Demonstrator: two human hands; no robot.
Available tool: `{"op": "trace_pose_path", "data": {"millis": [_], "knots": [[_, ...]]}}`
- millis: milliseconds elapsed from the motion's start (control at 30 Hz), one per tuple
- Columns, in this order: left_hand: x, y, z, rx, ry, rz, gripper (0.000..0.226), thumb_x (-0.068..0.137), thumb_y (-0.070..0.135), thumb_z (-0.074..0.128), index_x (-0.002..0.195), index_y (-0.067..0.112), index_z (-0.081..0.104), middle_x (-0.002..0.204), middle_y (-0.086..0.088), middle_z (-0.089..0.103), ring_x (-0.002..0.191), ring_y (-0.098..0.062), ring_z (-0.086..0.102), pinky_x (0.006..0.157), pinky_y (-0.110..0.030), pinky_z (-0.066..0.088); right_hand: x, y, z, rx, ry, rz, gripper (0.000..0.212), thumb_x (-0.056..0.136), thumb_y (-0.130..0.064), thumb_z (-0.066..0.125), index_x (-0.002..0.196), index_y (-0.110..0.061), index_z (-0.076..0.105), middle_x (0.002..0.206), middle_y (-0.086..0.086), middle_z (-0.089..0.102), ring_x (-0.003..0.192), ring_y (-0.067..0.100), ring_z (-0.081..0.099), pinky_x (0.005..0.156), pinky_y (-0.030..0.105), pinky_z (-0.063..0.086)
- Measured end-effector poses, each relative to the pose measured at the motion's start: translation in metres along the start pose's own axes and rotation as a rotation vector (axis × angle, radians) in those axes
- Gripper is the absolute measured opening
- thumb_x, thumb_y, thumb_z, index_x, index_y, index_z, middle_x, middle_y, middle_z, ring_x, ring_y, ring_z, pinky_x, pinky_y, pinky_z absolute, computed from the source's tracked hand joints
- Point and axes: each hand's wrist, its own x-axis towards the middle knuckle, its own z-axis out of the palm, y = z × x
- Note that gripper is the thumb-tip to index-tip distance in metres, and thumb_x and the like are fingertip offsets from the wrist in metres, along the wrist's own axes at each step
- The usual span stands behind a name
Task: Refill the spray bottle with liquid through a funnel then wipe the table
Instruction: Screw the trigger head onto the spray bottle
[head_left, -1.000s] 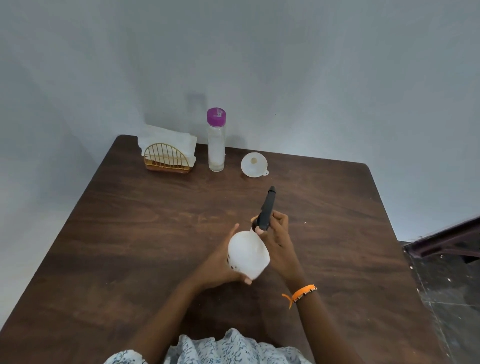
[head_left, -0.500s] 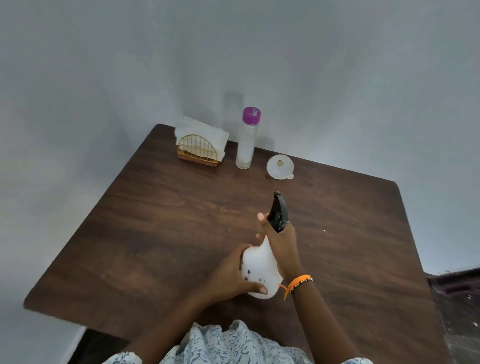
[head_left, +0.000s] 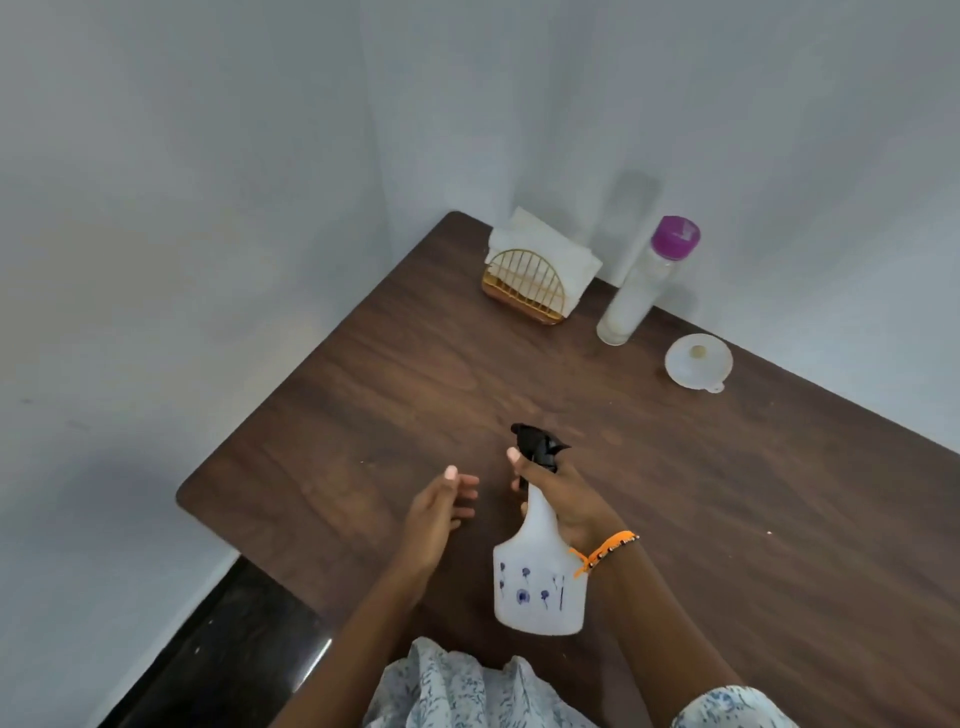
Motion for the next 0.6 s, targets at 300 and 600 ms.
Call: {"op": "trace_pose_path", "data": {"millis": [300, 600], "knots": [[-0.006, 0.005, 0.016, 0.117, -0.081, 0.113, 0.025, 0.098, 0.025, 0.039, 0.099, 0.018, 0.063, 0.093, 0.003, 0.062, 0.086, -0.011, 0.058, 0.069, -0.011, 0.044, -0.006, 0.001, -0.025, 0.279, -0.138, 0.087, 0.025, 0.078, -0.018, 0.067, 0.1, -0.009, 0.057, 0.086, 0.008, 0.059, 0.089, 0.02, 0.058, 0.071, 0.036, 0.053], [-0.022, 0.011, 0.08, 0.424, -0.461, 0.162, 0.016, 0.095, 0.017, 0.047, 0.103, 0.017, 0.061, 0.096, 0.002, 0.062, 0.087, -0.012, 0.059, 0.076, -0.018, 0.045, -0.048, 0.051, -0.102, 0.621, 0.154, 0.112, 0.029, 0.074, -0.024, 0.068, 0.093, -0.005, 0.057, 0.085, 0.012, 0.059, 0.084, 0.023, 0.061, 0.062, 0.034, 0.056]]}}
